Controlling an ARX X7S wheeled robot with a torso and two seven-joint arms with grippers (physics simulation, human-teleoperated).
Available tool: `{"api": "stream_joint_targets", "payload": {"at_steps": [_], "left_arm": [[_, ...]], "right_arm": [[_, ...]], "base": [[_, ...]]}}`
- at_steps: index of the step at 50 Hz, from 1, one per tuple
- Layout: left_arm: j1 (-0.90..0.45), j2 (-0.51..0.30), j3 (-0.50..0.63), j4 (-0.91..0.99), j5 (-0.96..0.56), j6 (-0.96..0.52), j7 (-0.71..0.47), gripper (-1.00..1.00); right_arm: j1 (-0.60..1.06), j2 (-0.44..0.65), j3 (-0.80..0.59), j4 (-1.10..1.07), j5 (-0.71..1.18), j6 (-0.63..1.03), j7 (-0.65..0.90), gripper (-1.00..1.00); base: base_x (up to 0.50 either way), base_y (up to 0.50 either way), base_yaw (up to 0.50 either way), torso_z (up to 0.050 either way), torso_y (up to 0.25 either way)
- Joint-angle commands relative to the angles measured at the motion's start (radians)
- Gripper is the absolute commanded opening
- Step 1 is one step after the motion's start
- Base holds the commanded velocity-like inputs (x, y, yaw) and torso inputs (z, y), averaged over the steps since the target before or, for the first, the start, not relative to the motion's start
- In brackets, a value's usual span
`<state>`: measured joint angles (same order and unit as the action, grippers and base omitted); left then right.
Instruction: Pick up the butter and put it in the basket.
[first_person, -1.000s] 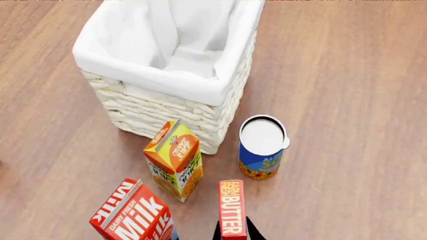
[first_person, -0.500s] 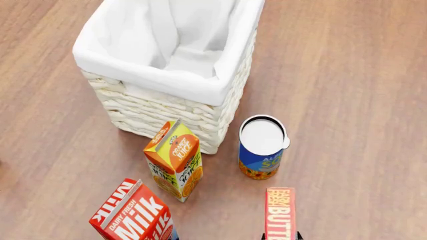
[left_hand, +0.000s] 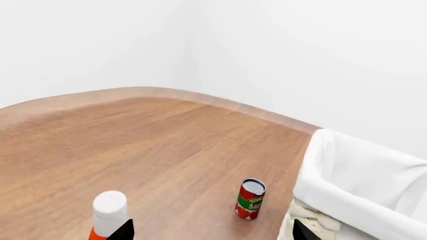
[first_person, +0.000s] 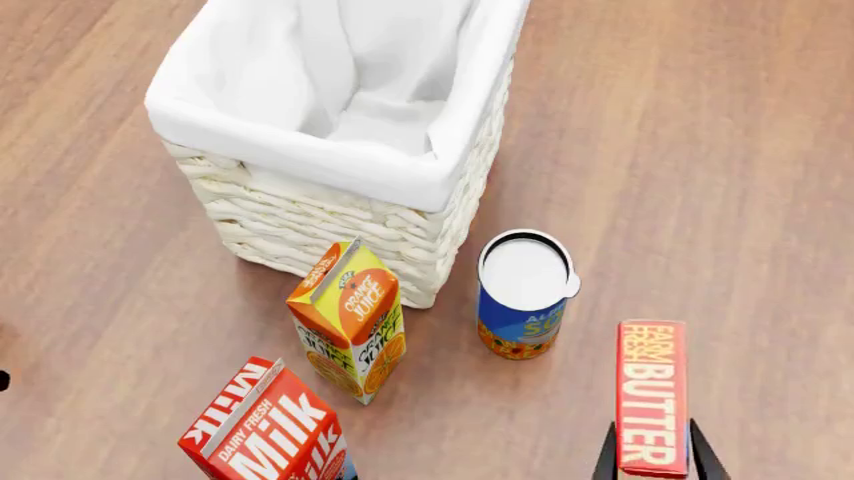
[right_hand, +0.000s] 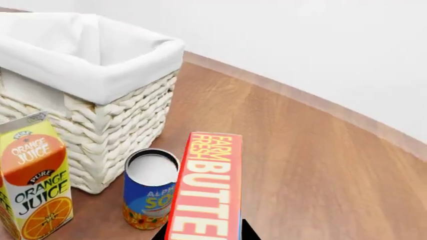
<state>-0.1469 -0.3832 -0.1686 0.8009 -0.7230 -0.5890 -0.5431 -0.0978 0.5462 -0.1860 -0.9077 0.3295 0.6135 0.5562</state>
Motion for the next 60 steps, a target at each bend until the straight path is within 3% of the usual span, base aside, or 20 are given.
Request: {"api": "stream_joint_targets", "payload": {"at_steps": [1,18,34,45,60], "left_arm": [[-0.004,0.005,0.005,0.002,-0.003,0.003,-0.012,1.0],[-0.006,0.013,0.02,0.0,0.001,0.012,-0.021,1.0],[-0.002,0.021,0.05,-0.005,0.017,0.025,-0.021,1.0],[0.001,0.021,0.055,-0.018,0.023,0.041,-0.014,1.0],[-0.001,0.014,0.042,-0.021,0.009,0.045,-0.021,1.0]], "right_arm": [[0.126,0.051,0.12,-0.105,0.075,0.189,-0.013,-1.0],[0.447,0.091,0.176,-0.044,0.27,0.431,-0.049,-1.0],[0.695,0.106,0.19,0.119,0.355,0.538,-0.106,-1.0],[0.867,0.024,0.241,0.299,0.437,0.511,-0.187,-1.0],[1.096,-0.014,0.106,0.615,0.359,0.473,-0.266,-1.0]], "base": [[0.0,0.0,0.0,0.0,0.0],[0.0,0.0,0.0,0.0,0.001],[0.0,0.0,0.0,0.001,0.001],[0.0,0.0,0.0,0.0,0.001],[0.0,0.0,0.0,0.001,0.002]]}}
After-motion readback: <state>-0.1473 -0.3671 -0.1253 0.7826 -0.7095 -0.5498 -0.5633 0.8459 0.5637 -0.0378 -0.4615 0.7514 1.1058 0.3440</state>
